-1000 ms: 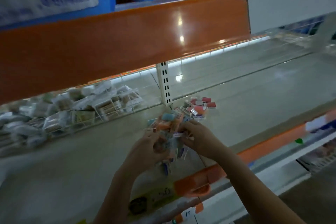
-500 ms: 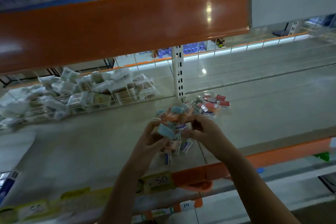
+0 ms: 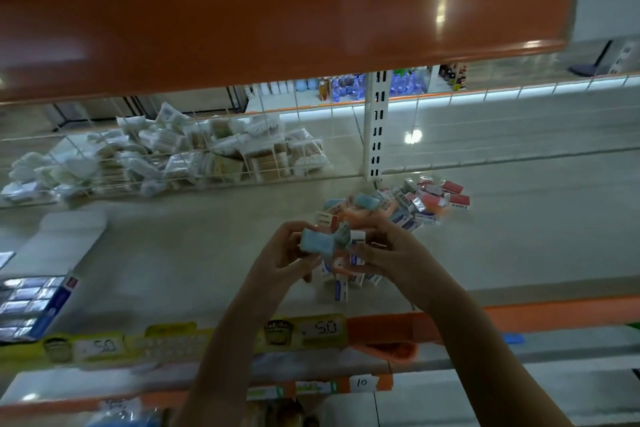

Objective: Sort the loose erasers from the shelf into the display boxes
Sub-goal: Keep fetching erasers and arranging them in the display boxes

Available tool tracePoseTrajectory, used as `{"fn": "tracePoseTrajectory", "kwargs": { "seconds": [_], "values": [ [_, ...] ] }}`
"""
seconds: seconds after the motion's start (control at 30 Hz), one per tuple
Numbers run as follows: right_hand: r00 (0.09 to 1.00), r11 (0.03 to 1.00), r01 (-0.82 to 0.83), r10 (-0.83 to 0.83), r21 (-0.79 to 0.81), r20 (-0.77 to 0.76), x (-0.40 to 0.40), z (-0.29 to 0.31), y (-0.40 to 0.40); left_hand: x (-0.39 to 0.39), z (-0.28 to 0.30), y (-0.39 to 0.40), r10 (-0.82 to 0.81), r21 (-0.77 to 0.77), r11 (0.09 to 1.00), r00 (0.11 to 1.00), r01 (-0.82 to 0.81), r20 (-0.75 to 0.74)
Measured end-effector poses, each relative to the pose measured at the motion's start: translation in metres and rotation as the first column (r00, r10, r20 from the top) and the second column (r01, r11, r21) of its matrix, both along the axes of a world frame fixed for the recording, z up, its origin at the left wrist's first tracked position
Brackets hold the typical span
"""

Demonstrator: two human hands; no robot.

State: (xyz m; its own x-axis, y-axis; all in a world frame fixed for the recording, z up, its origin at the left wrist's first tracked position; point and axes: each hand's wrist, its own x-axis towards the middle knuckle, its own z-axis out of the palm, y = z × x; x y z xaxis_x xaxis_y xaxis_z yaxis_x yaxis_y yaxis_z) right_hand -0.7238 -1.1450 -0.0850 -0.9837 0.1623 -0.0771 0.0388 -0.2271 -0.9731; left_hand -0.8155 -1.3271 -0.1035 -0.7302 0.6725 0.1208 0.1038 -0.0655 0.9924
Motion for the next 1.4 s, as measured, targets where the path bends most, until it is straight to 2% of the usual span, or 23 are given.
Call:
{"fn": "tracePoseTrajectory", "kwargs": {
  "seconds": [0.13, 0.27, 0.4, 0.57, 0.67, 0.77, 1.0, 1.13, 1.4],
  "values": [
    [0.998, 0.973, -0.045, 0.036, 0.227, 0.047, -0.013, -0.004, -0.018, 0.003, -0.001, -0.024, 0.089, -0.027, 0.996, 0.996, -0.089, 0.010],
    [0.996, 0.951, -0.093, 0.089, 0.294, 0.028, -0.030, -0.008, -0.052, 0.006, -0.002, -0.066, 0.194, -0.052, 0.980, 0.981, -0.193, 0.013],
    [0.989, 0.860, -0.123, 0.150, 0.495, -0.015, -0.045, -0.009, -0.099, 0.011, 0.001, -0.118, 0.265, -0.069, 0.962, 0.964, -0.263, 0.008],
    [0.962, 0.772, -0.156, 0.261, 0.616, -0.085, -0.062, 0.002, -0.178, 0.013, 0.008, -0.191, 0.427, -0.054, 0.903, 0.904, -0.427, -0.013],
    [0.952, 0.752, -0.148, 0.284, 0.643, -0.113, -0.070, 0.006, -0.230, 0.014, 0.009, -0.247, 0.476, -0.089, 0.875, 0.879, -0.477, -0.029],
    [0.945, 0.742, -0.176, 0.310, 0.646, -0.099, -0.080, 0.010, -0.286, 0.006, 0.012, -0.306, 0.482, -0.148, 0.862, 0.874, -0.484, -0.051],
    [0.945, 0.603, -0.142, 0.319, 0.785, -0.074, -0.116, 0.013, -0.384, -0.022, 0.019, -0.412, 0.473, -0.244, 0.820, 0.853, -0.518, -0.221],
    [0.943, 0.581, -0.116, 0.320, 0.806, -0.095, -0.138, 0.015, -0.416, -0.040, 0.016, -0.445, 0.470, -0.245, 0.818, 0.850, -0.521, -0.240],
    [0.958, 0.429, -0.077, 0.283, 0.900, -0.053, -0.207, 0.007, -0.461, -0.108, 0.007, -0.482, 0.379, -0.284, 0.839, 0.874, -0.464, -0.305]
  ]
}}
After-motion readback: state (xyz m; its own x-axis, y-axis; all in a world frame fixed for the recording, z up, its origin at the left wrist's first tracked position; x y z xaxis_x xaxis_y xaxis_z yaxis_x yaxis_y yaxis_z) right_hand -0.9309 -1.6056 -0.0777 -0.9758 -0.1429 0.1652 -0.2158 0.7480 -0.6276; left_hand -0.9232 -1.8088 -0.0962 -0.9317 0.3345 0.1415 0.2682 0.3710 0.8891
